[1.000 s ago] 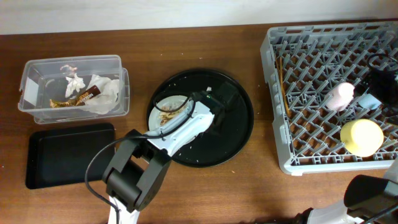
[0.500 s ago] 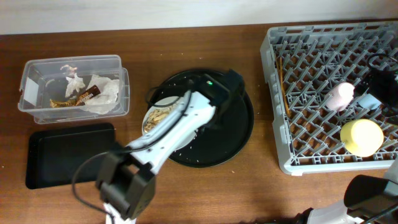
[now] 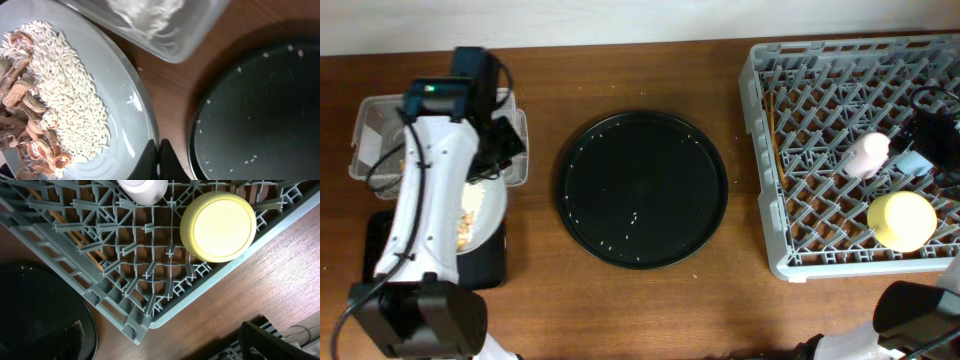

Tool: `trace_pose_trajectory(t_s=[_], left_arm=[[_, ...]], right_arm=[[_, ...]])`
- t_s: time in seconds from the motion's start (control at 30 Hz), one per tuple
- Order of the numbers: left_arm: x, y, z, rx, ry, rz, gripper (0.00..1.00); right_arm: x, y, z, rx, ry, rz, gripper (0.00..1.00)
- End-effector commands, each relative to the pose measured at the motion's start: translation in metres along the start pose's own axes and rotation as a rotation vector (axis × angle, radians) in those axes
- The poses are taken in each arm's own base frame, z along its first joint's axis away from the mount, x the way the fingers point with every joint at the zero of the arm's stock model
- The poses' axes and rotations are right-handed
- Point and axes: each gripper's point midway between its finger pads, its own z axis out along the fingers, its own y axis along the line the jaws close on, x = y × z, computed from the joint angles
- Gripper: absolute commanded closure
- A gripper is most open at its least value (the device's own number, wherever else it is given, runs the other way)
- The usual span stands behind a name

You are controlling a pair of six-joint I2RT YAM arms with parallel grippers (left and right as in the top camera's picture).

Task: Sort waste into correct bins and load items into the dishwasher rack
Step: 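Lift the plate and carry it left over the small black tray, then tilt the plate to dump the food scraps onto the small tray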

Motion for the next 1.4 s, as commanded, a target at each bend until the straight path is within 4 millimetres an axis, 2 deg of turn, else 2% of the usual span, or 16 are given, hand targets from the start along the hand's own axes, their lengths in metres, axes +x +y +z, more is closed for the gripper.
trace_pose_trajectory(t_s=[0.0,0.17,0.23,0.3,0.47,0.6,0.77,1.0,1.1,1.2,1.33,1.37], left_arm=[[-0.022,0.025,-0.010,0.038,-0.046,-0.110,0.99],[-0.031,0.054,0.026,0.137,0.039,-0.270,0.99],[-0.035,0.067,0.034,0.139,0.039,-0.310,0.99],[-0.036,0.068,0.040,0.191,0.060,-0.342,0.99],[-0.040,0.071,0.031,0.407,0.115,-0.337,0.99],[-0.046,0.092,0.027,0.479,0.116,-0.375,0.99],[-0.050,0.089,0.006,0.711,0.108,-0.331,0.99],[-0.055,0.114,-0.010,0.843,0.077,-0.380,0.99],[-0.054,0.126,-0.010,0.846,0.074,-0.420,0.99],[-0.055,0.117,-0.028,0.977,0.044,-0.358,0.99],[-0.054,0.127,-0.029,0.983,0.046,-0.396,0.99],[-0.047,0.128,-0.031,0.990,0.079,-0.424,0.99]], right_arm=[[0.001,-0.001,-0.004,0.006,-0.009,0.008,0.02],[0.001,-0.001,-0.004,0.006,-0.009,0.008,0.02],[0.001,-0.001,-0.004,0.006,-0.009,0.008,0.02],[0.001,-0.001,-0.004,0.006,-0.009,0.008,0.02],[0.001,-0.001,-0.004,0.006,-0.009,0.008,0.02],[0.001,-0.001,-0.004,0.006,-0.009,0.008,0.02],[0.001,-0.001,-0.004,0.006,-0.009,0.008,0.02],[0.001,-0.001,-0.004,0.006,-0.009,0.008,0.02],[0.001,-0.001,-0.004,0.006,-0.009,0.008,0.02],[0.001,-0.001,-0.004,0.006,-0.009,0.008,0.02],[0.001,-0.001,-0.004,0.006,-0.009,0.008,0.02],[0.001,-0.001,-0.004,0.006,-0.009,0.008,0.02]])
